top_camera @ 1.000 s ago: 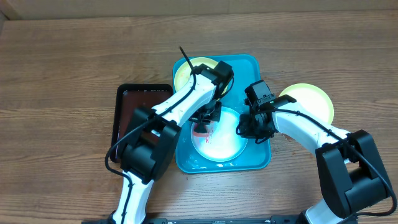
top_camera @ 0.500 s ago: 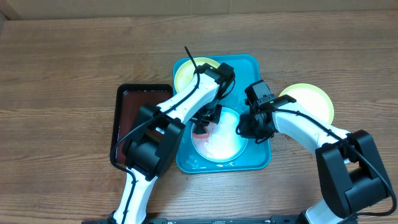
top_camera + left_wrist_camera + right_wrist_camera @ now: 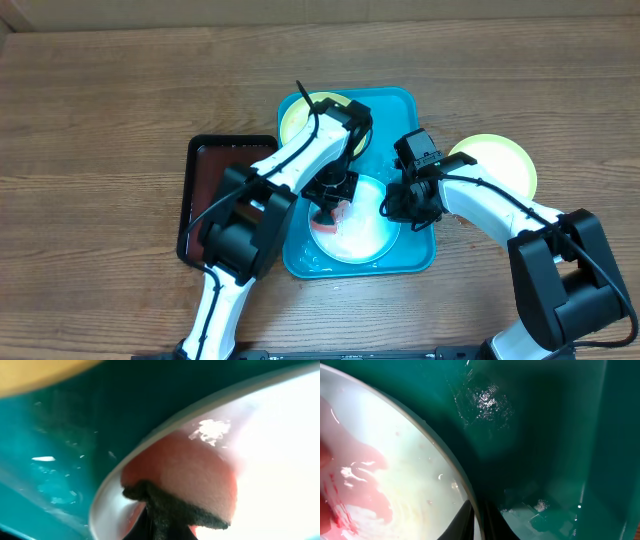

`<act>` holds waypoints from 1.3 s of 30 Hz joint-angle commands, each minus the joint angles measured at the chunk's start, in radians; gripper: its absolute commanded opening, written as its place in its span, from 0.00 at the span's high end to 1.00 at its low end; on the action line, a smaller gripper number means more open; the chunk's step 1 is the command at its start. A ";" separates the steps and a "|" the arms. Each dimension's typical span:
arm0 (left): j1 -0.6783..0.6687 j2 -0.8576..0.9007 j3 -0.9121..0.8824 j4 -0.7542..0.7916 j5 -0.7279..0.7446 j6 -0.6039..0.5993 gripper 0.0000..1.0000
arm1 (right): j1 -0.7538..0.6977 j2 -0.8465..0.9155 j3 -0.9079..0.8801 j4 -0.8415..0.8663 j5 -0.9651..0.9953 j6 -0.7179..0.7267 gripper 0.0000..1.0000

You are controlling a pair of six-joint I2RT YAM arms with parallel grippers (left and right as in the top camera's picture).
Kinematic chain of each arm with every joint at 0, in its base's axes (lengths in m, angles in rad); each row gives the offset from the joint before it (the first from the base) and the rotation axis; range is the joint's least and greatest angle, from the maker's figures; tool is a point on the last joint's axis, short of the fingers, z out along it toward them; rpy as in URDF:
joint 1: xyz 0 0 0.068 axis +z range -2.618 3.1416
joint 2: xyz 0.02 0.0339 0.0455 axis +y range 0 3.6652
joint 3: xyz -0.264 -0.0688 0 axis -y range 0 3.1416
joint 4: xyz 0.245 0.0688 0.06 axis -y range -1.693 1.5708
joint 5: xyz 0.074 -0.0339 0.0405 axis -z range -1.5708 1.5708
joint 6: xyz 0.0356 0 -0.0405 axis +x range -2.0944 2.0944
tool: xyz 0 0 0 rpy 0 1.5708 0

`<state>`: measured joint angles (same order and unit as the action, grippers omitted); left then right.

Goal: Clean dirty plates on tray and stack at the side
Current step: 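Scrub the white plate's red stain with the left gripper's sponge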

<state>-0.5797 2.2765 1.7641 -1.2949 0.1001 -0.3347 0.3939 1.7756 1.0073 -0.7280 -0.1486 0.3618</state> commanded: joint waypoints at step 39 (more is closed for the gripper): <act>-0.052 0.046 0.053 0.193 0.190 -0.191 0.96 | -0.053 0.011 0.029 -0.010 0.148 0.154 0.95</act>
<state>-0.6144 2.2978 1.8130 -1.1908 0.1474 -0.4892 0.3466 1.7741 1.0271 -0.7410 -0.0490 0.4736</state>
